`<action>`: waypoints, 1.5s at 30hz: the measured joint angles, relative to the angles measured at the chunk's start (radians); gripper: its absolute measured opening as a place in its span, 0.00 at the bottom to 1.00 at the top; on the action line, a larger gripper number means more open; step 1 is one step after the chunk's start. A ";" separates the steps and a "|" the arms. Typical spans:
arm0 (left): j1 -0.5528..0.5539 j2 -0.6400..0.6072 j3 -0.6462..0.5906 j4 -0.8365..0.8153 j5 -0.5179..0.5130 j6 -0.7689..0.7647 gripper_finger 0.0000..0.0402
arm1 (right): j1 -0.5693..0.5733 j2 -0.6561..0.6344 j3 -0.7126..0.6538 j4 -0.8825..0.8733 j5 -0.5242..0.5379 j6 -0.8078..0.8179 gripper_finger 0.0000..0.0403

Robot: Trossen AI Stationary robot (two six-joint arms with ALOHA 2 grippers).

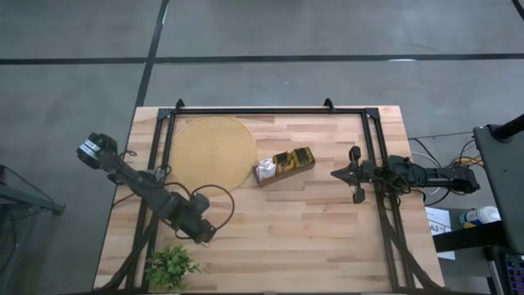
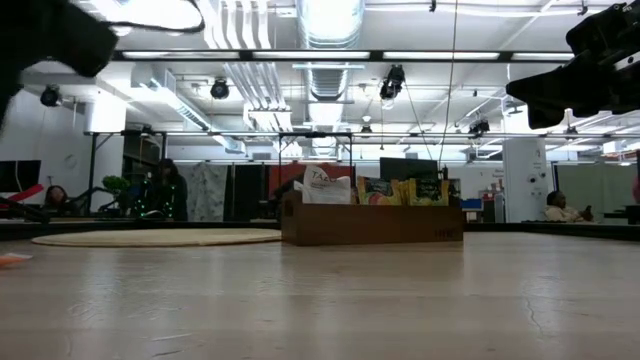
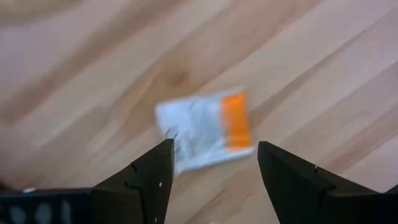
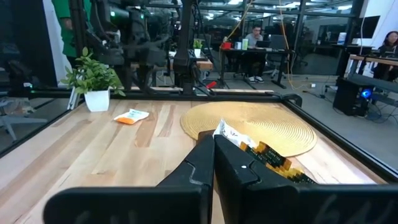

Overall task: Pick & Place Tea
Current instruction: Put the white tea bag into the left section of the wooden organizer

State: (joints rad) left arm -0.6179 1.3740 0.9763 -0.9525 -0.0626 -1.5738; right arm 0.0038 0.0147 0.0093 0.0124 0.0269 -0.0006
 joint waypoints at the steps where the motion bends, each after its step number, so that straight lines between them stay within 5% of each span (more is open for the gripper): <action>1: -0.005 0.000 -0.011 -0.002 0.027 -0.002 0.56 | 0.000 0.000 0.000 0.000 0.000 0.000 0.02; 20: -0.061 0.062 -0.150 0.141 0.021 -0.196 0.56 | 0.000 0.000 0.000 0.000 0.000 0.000 0.02; 39: -0.060 0.096 -0.263 0.322 0.062 -0.216 0.55 | 0.000 0.000 0.000 0.000 0.000 0.000 0.02; 45: -0.060 0.101 -0.265 0.309 0.071 -0.211 0.41 | 0.000 0.000 0.000 0.000 0.000 0.000 0.02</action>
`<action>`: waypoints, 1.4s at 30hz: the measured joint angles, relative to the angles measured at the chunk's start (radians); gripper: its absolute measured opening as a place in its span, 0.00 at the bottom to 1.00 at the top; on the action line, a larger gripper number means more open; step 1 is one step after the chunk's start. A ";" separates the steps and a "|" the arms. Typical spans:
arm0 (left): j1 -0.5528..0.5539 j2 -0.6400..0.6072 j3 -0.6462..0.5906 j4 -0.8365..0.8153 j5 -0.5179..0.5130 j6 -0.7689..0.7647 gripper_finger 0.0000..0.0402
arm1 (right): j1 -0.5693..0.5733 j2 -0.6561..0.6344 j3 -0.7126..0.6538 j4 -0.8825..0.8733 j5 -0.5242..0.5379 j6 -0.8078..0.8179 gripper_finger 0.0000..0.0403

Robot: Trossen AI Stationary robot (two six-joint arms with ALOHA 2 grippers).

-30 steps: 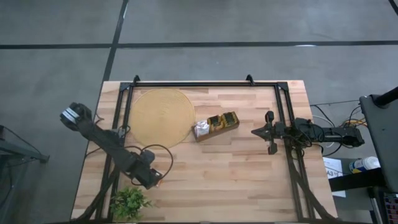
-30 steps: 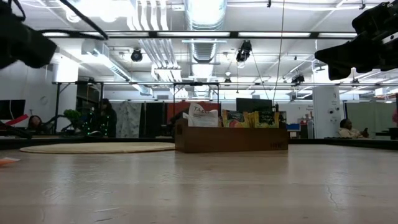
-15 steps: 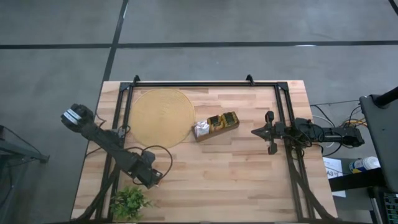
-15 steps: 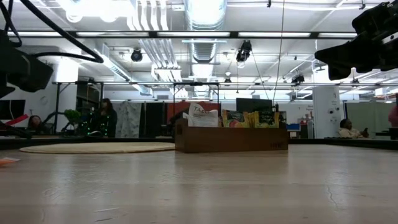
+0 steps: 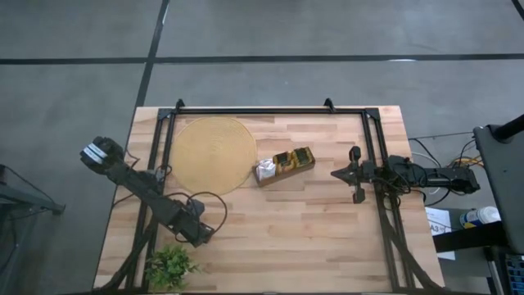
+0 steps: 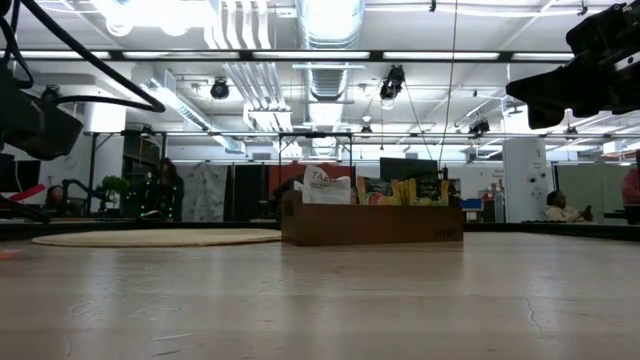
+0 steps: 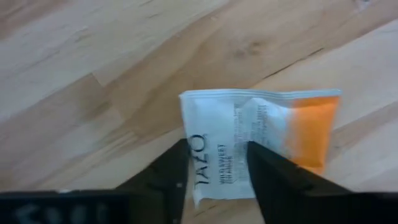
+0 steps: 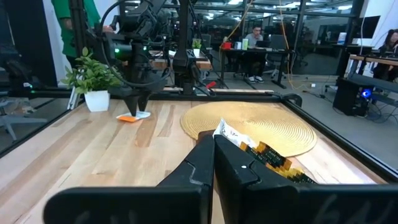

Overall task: Pick & Place Tea
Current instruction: Put the white tea bag into the left section of the wooden organizer

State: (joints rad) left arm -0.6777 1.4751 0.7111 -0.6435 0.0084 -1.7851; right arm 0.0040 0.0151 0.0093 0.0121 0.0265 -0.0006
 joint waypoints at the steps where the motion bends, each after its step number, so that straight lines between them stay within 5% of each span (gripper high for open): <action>1: 0.000 0.000 0.000 -0.004 0.001 0.000 0.36 | 0.000 0.000 0.000 0.000 0.000 0.000 0.02; 9: 0.000 -0.009 0.010 -0.031 0.004 0.022 0.02 | 0.000 0.000 0.000 0.000 0.000 0.000 0.02; 16: 0.005 -0.017 0.034 -0.079 0.001 0.065 0.00 | 0.000 0.000 0.000 0.000 0.000 0.000 0.02; 29: 0.046 -0.034 0.257 -0.392 -0.099 0.202 0.00 | 0.000 0.000 0.000 0.000 0.000 0.000 0.02; 42: 0.247 0.001 0.535 -0.463 -0.312 0.642 0.00 | 0.000 0.000 0.000 0.000 0.000 0.000 0.02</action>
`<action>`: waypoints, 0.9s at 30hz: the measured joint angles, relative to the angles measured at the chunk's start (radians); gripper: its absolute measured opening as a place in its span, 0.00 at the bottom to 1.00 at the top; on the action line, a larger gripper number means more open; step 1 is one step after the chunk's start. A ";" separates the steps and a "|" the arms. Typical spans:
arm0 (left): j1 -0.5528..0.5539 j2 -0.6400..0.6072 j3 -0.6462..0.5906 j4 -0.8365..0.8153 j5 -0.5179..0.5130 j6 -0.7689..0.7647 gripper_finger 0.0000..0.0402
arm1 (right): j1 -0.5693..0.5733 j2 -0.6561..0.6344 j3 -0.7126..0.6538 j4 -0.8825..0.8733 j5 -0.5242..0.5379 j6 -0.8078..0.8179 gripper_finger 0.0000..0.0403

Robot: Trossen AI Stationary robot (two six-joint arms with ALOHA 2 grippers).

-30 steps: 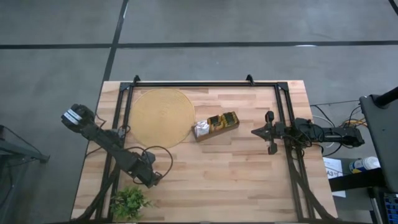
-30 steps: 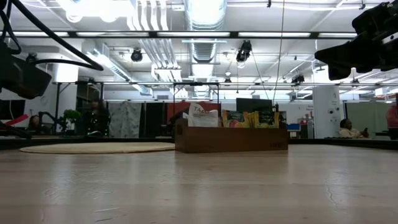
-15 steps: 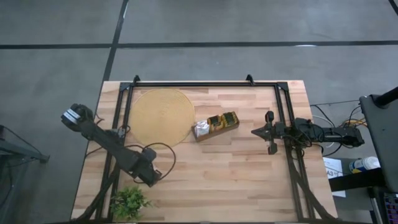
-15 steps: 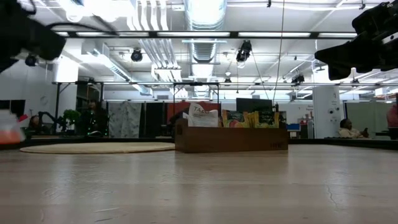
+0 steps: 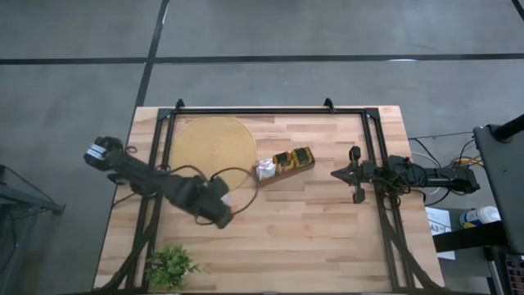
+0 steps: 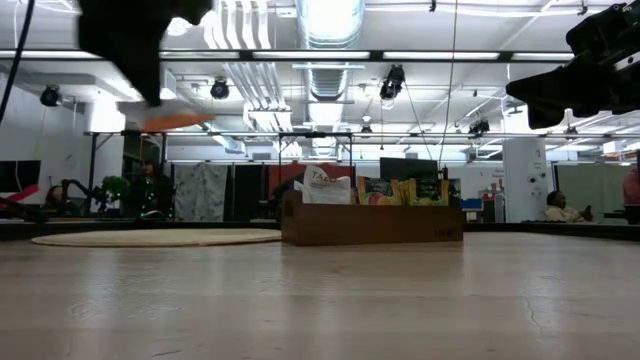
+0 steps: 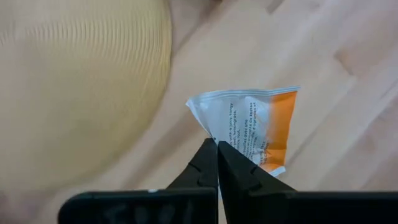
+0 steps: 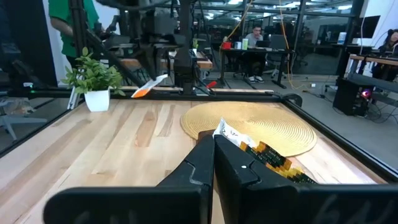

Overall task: Pick & Place Tea
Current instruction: Put the white tea bag into the left section of the wooden organizer

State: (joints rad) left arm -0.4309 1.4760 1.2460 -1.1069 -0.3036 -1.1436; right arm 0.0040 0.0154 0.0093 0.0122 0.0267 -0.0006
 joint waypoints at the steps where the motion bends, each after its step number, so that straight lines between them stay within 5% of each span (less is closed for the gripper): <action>1: 0.018 0.016 0.019 0.000 -0.008 0.040 0.00 | 0.000 0.000 0.000 0.000 0.000 0.000 0.02; 14: 0.154 0.323 0.397 -0.058 -0.182 0.478 0.00 | 0.000 0.000 0.000 0.000 0.000 0.000 0.02; 27: 0.215 0.582 0.731 -0.159 -0.380 0.665 0.00 | 0.000 0.000 0.000 0.000 0.000 0.000 0.02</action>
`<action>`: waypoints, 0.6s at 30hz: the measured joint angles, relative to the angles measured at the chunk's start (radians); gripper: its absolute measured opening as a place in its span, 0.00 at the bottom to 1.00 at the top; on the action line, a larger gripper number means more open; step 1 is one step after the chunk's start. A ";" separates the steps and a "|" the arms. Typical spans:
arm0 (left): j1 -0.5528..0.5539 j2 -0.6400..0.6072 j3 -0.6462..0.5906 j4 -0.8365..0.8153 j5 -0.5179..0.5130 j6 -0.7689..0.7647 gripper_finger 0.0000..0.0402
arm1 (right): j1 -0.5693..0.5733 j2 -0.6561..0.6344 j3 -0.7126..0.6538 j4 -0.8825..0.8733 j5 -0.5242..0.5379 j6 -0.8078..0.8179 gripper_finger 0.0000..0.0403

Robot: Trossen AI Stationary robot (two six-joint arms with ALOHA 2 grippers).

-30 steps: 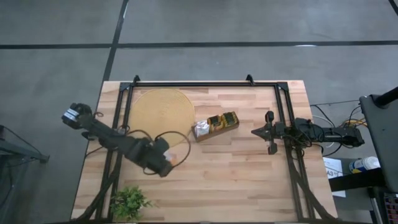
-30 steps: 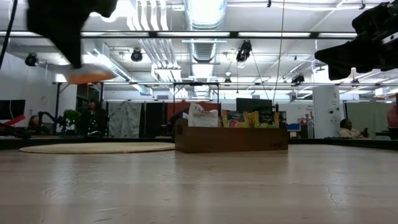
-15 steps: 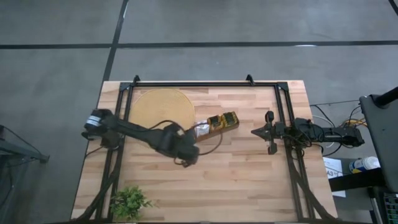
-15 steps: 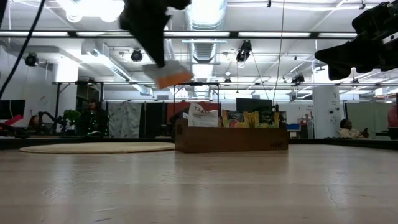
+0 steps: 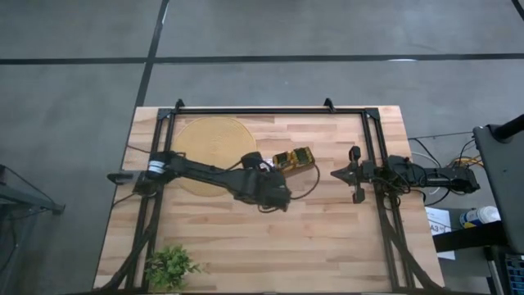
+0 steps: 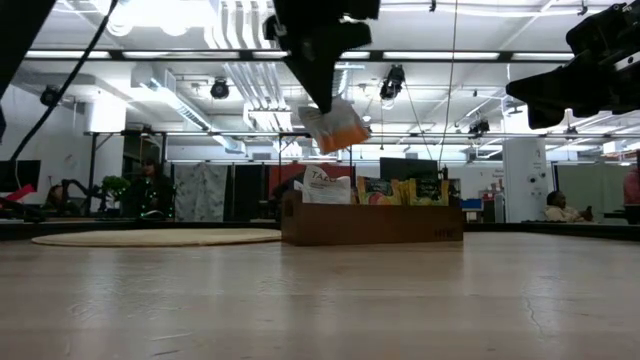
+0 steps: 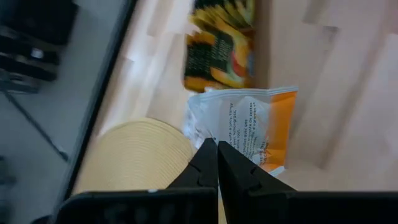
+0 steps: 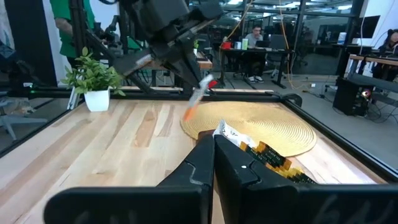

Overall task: Pick & Place Tea
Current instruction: Put the white tea bag into the left section of the wooden organizer

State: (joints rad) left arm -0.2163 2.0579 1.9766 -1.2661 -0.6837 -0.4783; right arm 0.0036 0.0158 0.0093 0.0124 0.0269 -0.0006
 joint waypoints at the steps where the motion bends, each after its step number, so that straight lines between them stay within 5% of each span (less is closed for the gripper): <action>1: 0.004 0.011 0.009 0.000 -0.021 0.001 0.00 | 0.000 0.000 0.000 0.000 0.000 0.000 0.02; 18: 0.061 0.124 -0.001 -0.008 -0.103 0.005 0.00 | 0.000 0.000 0.000 0.000 0.000 0.000 0.02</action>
State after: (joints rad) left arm -0.1555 2.1816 1.9755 -1.2743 -0.7870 -0.4731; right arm 0.0040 0.0158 0.0093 0.0123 0.0266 -0.0006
